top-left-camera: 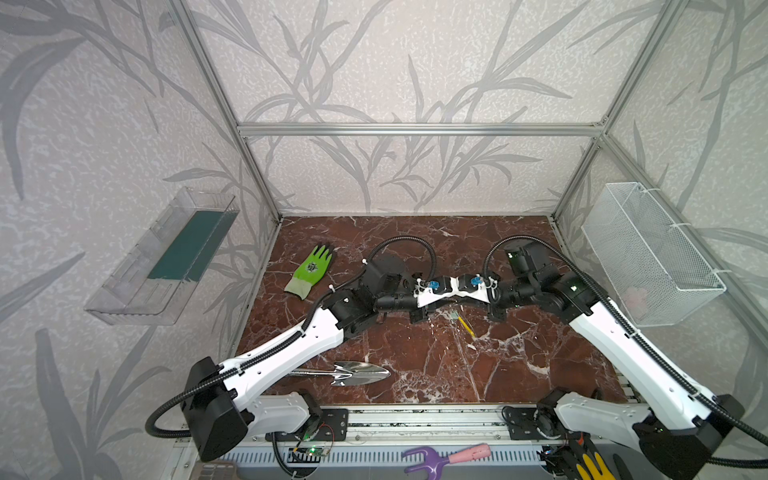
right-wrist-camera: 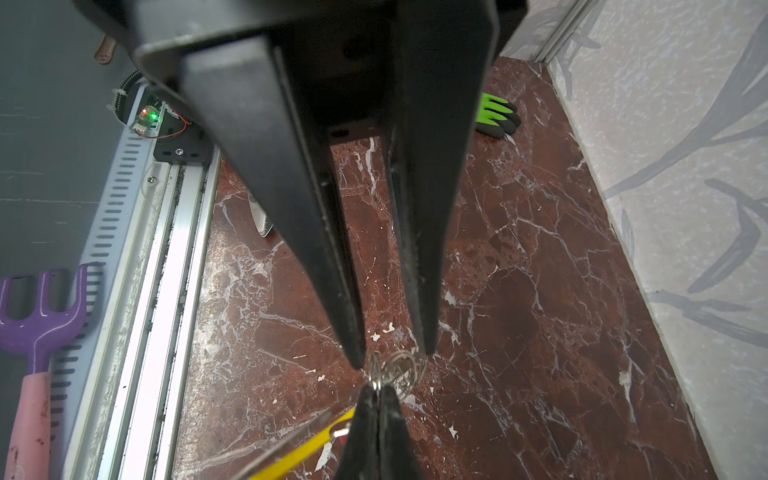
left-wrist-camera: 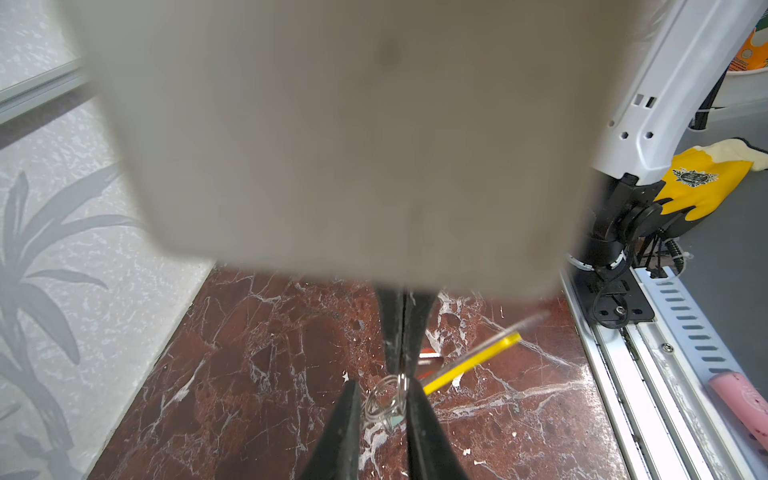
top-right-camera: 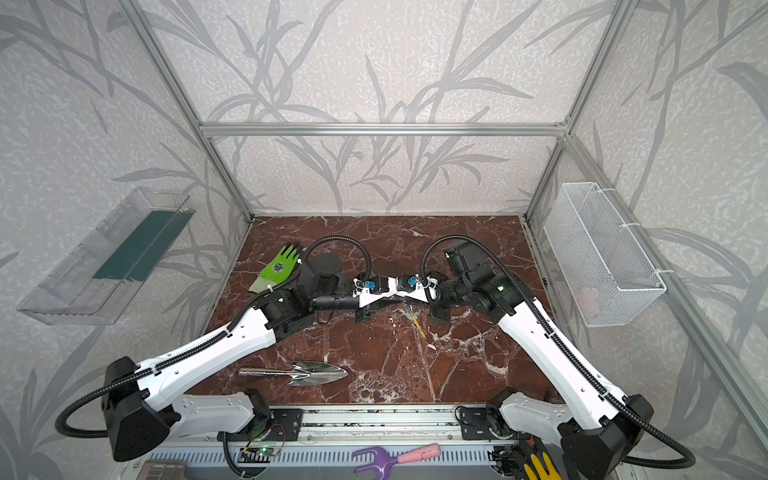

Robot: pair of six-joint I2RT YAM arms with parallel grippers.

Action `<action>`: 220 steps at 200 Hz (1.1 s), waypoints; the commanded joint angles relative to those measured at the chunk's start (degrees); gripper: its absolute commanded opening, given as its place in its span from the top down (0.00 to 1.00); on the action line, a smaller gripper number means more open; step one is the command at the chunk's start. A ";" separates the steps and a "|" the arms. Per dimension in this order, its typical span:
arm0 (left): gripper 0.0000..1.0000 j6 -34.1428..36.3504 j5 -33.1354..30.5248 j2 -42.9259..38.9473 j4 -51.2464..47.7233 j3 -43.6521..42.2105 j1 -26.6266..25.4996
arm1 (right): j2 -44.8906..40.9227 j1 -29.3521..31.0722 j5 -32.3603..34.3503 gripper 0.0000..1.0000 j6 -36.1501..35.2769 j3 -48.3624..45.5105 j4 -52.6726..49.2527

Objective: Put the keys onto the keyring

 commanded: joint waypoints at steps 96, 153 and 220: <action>0.69 -11.40 1.33 -2.47 11.57 -6.64 1.69 | -4.78 0.05 0.14 1.00 3.11 -4.56 6.85; 0.70 -15.53 4.89 -2.27 14.81 -7.84 2.48 | -6.73 -0.16 -1.03 1.00 4.26 -6.48 9.08; 0.76 -14.72 7.00 -0.75 13.67 -6.93 2.23 | -7.31 -0.20 -2.44 1.00 5.41 -6.64 10.21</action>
